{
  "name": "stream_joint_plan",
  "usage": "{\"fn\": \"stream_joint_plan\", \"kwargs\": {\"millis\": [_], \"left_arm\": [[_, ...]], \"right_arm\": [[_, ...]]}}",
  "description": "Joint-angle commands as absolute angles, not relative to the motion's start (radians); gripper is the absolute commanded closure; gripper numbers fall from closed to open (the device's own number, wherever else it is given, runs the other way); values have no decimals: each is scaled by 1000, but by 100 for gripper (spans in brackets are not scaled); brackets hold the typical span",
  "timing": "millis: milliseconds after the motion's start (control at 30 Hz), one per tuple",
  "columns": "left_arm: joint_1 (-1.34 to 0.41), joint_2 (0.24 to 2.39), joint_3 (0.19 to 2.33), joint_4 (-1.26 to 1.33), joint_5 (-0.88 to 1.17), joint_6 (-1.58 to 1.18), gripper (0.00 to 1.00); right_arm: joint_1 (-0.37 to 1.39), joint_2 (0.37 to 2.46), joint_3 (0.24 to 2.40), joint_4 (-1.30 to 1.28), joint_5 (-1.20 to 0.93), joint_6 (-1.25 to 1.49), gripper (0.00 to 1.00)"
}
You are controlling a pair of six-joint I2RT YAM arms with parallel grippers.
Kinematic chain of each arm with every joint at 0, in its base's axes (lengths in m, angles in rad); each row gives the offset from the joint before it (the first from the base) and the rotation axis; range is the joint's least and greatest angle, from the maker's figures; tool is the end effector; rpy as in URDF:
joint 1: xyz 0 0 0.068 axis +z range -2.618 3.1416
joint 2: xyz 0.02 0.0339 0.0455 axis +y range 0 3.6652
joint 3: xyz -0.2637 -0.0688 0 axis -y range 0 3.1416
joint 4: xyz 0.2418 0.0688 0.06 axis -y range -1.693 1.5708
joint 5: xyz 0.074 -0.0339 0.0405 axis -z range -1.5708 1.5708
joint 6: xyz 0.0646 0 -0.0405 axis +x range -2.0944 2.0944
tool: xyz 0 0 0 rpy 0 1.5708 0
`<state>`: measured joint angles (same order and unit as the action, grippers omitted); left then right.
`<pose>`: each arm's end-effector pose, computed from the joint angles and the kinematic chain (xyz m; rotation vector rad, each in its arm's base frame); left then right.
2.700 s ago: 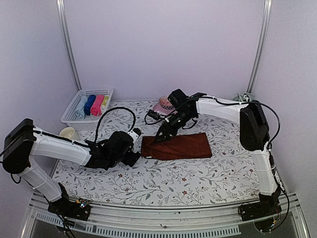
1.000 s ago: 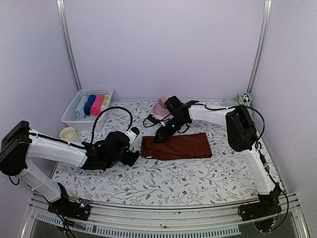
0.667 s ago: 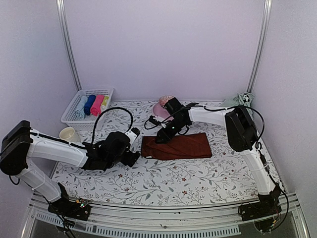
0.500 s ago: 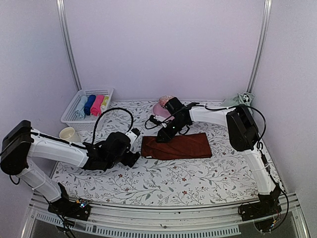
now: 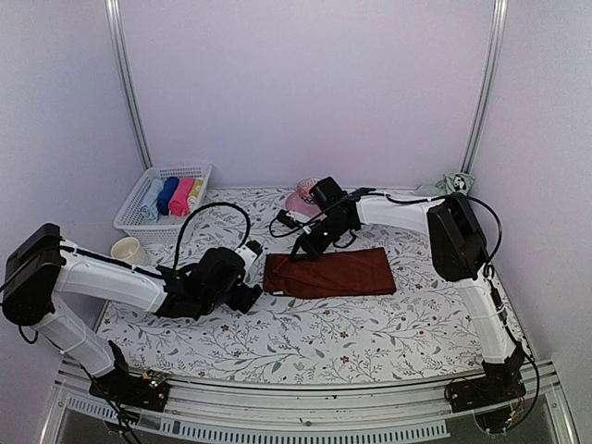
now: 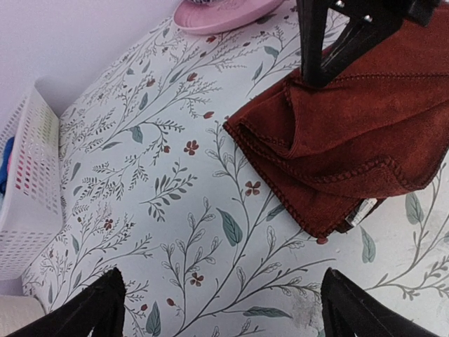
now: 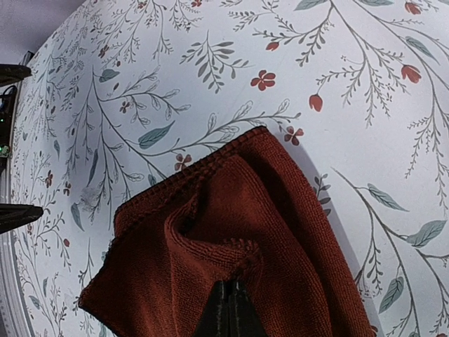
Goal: Roll the towels
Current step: Smooth out the towel at the center of the board.
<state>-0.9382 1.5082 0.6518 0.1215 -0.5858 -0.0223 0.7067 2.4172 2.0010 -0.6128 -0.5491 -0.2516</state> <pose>0.2074 -0.2225 0.1476 0.6915 2.0534 0.1337 0.3808 0.3694 0.1348 -1.3811 2.2166 0.8776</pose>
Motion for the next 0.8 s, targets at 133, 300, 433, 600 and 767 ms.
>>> {"fn": "stream_joint_plan", "kwargs": {"millis": [133, 300, 433, 600, 767], "left_arm": [[-933, 1487, 648, 147, -589, -21, 3], [-933, 1483, 646, 149, -590, -22, 3], [-932, 1491, 649, 147, -589, -21, 3], [-933, 1490, 651, 144, -590, -24, 3], [-931, 1492, 652, 145, -588, -23, 3]], "right_arm": [[731, 2322, 1960, -663, -720, -320, 98], [771, 2277, 1905, -684, -762, -361, 98], [803, 2277, 1887, -705, -780, -395, 97], [826, 2302, 1893, -710, -782, -394, 97], [838, 2322, 1903, -758, -791, -427, 87]]}}
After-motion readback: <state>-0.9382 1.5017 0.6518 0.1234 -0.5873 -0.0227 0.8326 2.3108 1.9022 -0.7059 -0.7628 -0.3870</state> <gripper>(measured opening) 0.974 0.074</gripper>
